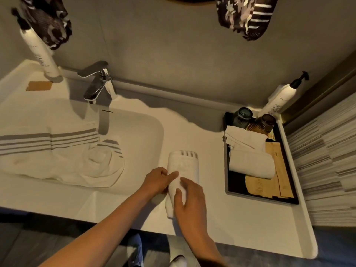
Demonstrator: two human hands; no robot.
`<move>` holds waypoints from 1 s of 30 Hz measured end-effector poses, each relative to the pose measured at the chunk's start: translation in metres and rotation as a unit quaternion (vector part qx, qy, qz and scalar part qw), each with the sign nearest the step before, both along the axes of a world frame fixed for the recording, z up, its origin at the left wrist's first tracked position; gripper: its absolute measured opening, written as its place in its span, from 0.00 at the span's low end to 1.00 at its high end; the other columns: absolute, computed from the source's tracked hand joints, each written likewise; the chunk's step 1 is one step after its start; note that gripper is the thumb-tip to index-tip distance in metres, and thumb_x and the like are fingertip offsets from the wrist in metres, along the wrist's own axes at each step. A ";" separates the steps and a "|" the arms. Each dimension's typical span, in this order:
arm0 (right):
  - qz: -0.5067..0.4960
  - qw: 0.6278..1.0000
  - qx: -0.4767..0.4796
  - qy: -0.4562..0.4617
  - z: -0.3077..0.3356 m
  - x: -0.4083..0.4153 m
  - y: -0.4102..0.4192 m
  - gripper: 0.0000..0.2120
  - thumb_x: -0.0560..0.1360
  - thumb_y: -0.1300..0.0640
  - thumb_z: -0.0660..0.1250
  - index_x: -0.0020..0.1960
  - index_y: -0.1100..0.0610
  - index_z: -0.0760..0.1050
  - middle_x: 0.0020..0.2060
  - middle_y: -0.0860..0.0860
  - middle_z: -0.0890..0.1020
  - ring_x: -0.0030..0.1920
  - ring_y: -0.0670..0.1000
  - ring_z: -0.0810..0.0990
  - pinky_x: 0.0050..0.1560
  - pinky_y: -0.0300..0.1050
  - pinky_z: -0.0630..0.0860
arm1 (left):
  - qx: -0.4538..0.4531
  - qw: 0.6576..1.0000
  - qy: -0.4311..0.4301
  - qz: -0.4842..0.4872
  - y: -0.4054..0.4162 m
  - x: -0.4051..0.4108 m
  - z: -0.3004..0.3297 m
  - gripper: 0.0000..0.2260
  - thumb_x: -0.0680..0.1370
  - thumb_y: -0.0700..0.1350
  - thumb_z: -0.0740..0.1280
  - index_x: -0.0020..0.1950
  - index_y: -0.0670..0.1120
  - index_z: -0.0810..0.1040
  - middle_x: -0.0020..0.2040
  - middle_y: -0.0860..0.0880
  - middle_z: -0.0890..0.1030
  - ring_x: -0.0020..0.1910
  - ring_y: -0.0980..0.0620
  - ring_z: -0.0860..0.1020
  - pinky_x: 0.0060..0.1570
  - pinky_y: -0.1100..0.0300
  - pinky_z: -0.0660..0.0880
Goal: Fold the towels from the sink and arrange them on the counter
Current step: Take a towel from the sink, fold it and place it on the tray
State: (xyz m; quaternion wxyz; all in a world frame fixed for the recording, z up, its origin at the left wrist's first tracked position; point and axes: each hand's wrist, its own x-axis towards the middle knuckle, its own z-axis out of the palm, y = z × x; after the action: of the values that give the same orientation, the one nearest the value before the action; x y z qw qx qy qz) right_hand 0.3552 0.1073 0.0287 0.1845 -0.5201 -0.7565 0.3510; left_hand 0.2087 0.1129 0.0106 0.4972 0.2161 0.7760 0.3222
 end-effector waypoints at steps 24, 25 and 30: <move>-0.166 0.981 0.022 0.098 0.000 0.048 0.026 0.11 0.76 0.64 0.66 0.56 0.54 0.73 0.49 0.52 0.74 0.48 0.48 0.74 0.49 0.41 0.71 | -0.041 0.933 -0.321 0.157 -0.005 0.044 0.004 0.17 0.84 0.47 0.58 0.54 0.34 0.78 0.48 0.34 0.84 0.46 0.41 0.84 0.41 0.53 0.83; -0.209 0.971 -0.001 0.116 -0.001 0.051 0.029 0.11 0.75 0.66 0.66 0.56 0.55 0.72 0.49 0.53 0.74 0.48 0.49 0.75 0.49 0.43 0.71 | -0.041 0.937 -0.310 0.153 -0.005 0.044 0.002 0.17 0.84 0.47 0.58 0.55 0.33 0.78 0.48 0.34 0.84 0.46 0.40 0.84 0.40 0.53 0.83; -0.266 0.951 -0.086 0.131 -0.009 0.073 0.039 0.14 0.76 0.66 0.64 0.61 0.59 0.72 0.52 0.57 0.76 0.52 0.55 0.77 0.51 0.46 0.72 | -0.014 0.959 -0.258 0.119 0.002 0.046 0.015 0.12 0.81 0.45 0.64 0.52 0.36 0.80 0.44 0.38 0.85 0.40 0.44 0.84 0.42 0.53 0.83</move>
State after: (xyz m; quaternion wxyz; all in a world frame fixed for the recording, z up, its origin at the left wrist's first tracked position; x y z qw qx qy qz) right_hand 0.4277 0.1463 0.0198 0.3231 -0.6661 -0.5266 0.4179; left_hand 0.2549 0.1153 0.0253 0.6412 0.0248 0.6459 0.4134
